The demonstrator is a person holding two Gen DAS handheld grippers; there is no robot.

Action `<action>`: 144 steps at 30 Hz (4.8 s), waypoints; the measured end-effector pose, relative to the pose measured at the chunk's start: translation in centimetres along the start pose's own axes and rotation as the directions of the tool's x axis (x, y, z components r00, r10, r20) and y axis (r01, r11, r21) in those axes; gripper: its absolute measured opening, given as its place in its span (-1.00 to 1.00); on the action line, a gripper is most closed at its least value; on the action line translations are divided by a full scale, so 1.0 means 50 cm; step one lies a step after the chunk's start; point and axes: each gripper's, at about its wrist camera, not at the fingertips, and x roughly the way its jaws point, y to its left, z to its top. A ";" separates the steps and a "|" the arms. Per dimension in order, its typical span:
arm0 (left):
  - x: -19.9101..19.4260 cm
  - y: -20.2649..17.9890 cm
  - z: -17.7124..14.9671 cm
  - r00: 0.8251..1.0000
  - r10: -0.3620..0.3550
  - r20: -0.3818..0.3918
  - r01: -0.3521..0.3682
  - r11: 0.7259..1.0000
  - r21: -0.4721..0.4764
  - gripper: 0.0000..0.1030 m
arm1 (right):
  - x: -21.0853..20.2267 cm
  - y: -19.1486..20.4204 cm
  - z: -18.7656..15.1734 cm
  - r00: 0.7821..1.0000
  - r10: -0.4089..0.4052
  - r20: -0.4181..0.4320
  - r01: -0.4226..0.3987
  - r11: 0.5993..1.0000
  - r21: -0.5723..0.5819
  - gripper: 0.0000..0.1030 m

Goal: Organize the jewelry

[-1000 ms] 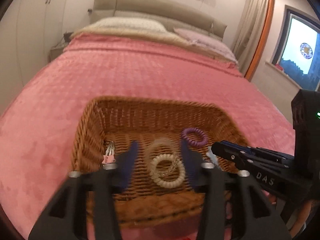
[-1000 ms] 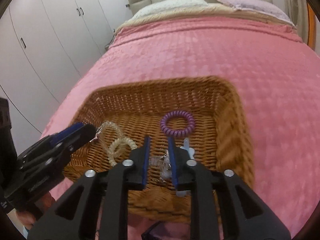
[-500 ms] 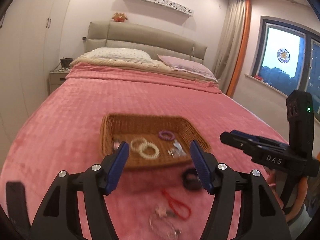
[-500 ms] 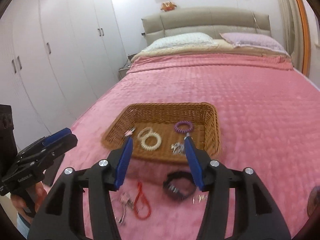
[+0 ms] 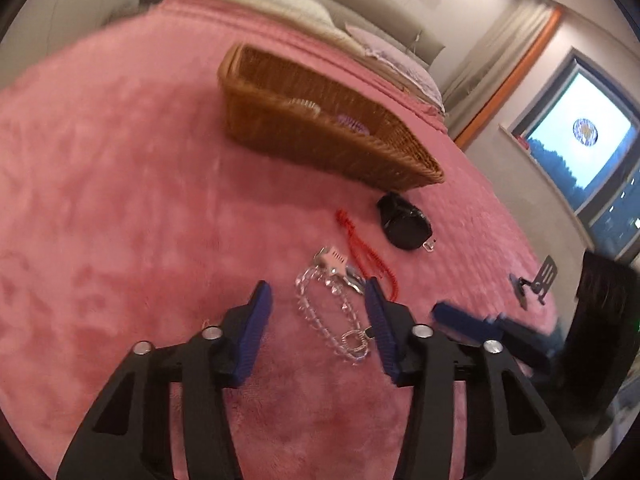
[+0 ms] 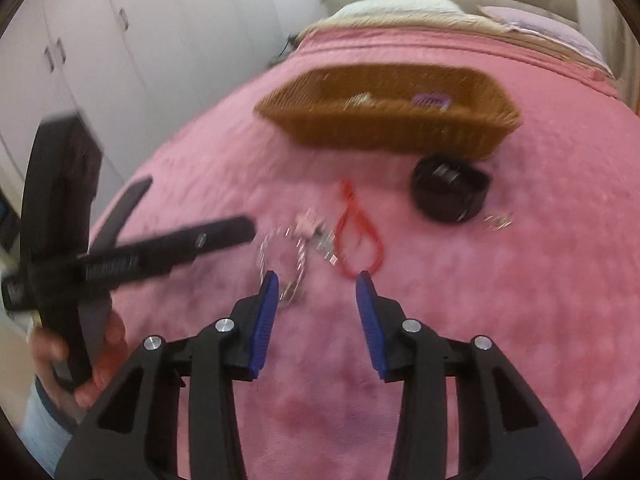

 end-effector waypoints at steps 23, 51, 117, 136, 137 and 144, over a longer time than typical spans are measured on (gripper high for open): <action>0.020 -0.008 -0.019 1.000 0.000 -0.018 0.001 1.000 0.012 -0.21 | 0.003 -0.046 -0.007 1.000 0.018 0.007 -0.019 0.996 0.083 -0.78; -0.046 -0.063 -0.115 0.987 0.159 -0.038 -0.146 0.962 0.232 -0.13 | -0.045 -0.051 -0.101 0.998 -0.060 -0.021 0.062 0.994 0.086 -0.23; 0.009 -0.192 0.301 0.933 0.004 0.360 -0.134 0.932 0.338 -0.89 | 0.032 -0.156 0.346 0.966 -0.126 0.225 0.126 0.992 0.018 -0.80; 0.141 -0.108 0.321 0.968 0.078 0.238 -0.144 0.951 0.275 -0.06 | 0.160 -0.260 0.346 0.994 -0.102 0.033 0.097 0.987 0.130 -0.10; 0.131 -0.110 0.321 0.968 0.069 0.240 -0.135 0.953 0.272 -0.06 | 0.151 -0.259 0.346 0.994 -0.098 0.042 0.092 0.987 0.129 -0.10; 0.011 -0.116 0.291 0.952 0.008 0.306 -0.086 0.967 0.241 0.17 | 0.059 -0.248 0.337 0.990 -0.099 0.098 0.085 0.987 0.133 -0.10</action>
